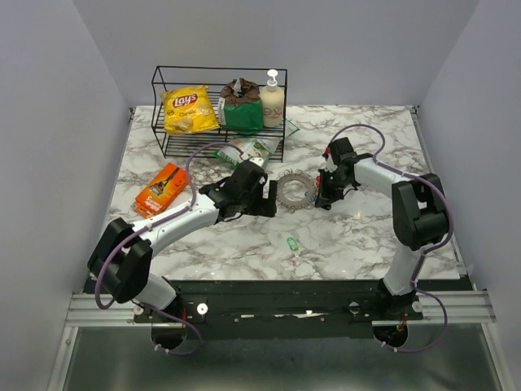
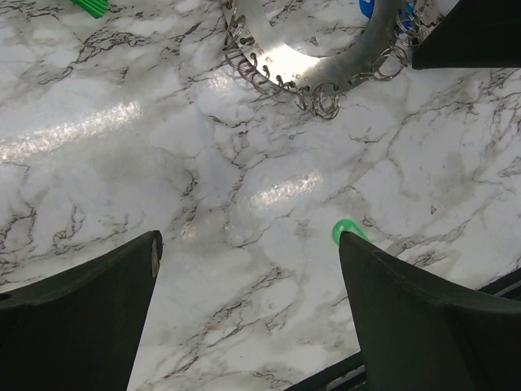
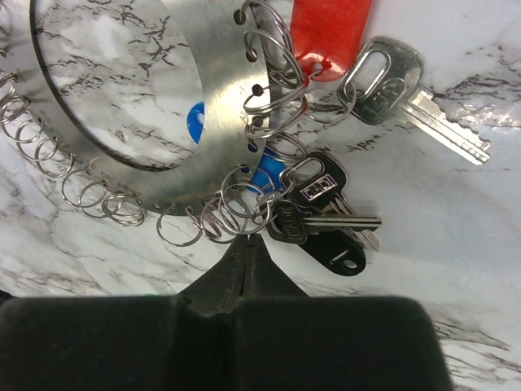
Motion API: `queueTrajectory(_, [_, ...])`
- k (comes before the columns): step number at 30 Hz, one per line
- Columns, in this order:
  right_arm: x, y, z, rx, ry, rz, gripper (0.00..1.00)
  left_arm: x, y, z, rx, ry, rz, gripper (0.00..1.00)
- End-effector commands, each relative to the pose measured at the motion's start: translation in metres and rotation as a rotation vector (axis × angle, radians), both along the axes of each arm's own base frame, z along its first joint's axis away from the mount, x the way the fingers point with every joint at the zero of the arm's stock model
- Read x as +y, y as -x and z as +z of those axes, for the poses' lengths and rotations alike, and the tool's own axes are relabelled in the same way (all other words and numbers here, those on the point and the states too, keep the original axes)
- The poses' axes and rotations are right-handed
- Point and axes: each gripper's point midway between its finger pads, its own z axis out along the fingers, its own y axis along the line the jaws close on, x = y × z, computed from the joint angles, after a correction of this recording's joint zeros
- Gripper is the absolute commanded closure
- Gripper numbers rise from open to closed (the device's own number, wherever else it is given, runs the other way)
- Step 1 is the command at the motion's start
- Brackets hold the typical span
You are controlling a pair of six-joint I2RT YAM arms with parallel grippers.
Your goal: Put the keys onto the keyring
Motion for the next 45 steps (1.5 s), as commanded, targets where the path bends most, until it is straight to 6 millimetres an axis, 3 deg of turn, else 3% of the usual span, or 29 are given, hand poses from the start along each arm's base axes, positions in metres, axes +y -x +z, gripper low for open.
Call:
queueTrajectory(1, [-0.007,-0.007,0.022,-0.056,0.05,-0.014,0.99,-0.009,-0.006,0.006,-0.001,0.014,-0.003,0.01])
queueTrajectory(12, [-0.012,-0.017,0.082,-0.283,0.022,-0.027,0.99,-0.035,-0.013,-0.004,0.05,0.065,-0.049,0.05])
queueTrajectory(16, [-0.013,-0.015,0.094,-0.338,0.006,-0.017,0.99,-0.05,-0.016,-0.008,0.068,0.104,-0.063,0.09])
queueTrajectory(25, [-0.016,-0.003,0.091,-0.346,0.007,0.001,0.99,-0.077,-0.027,-0.025,0.137,0.205,-0.031,0.22])
queueTrajectory(32, [-0.016,0.005,0.09,-0.348,-0.006,0.011,0.99,-0.083,-0.04,-0.048,0.238,0.326,0.068,0.46])
queueTrajectory(35, [-0.017,0.007,0.09,-0.351,-0.007,0.016,0.99,-0.087,-0.046,-0.055,0.255,0.398,0.1,0.52])
queueTrajectory(45, [-0.017,0.012,0.09,-0.35,-0.01,0.023,0.99,-0.08,-0.057,-0.067,0.248,0.359,0.172,0.53])
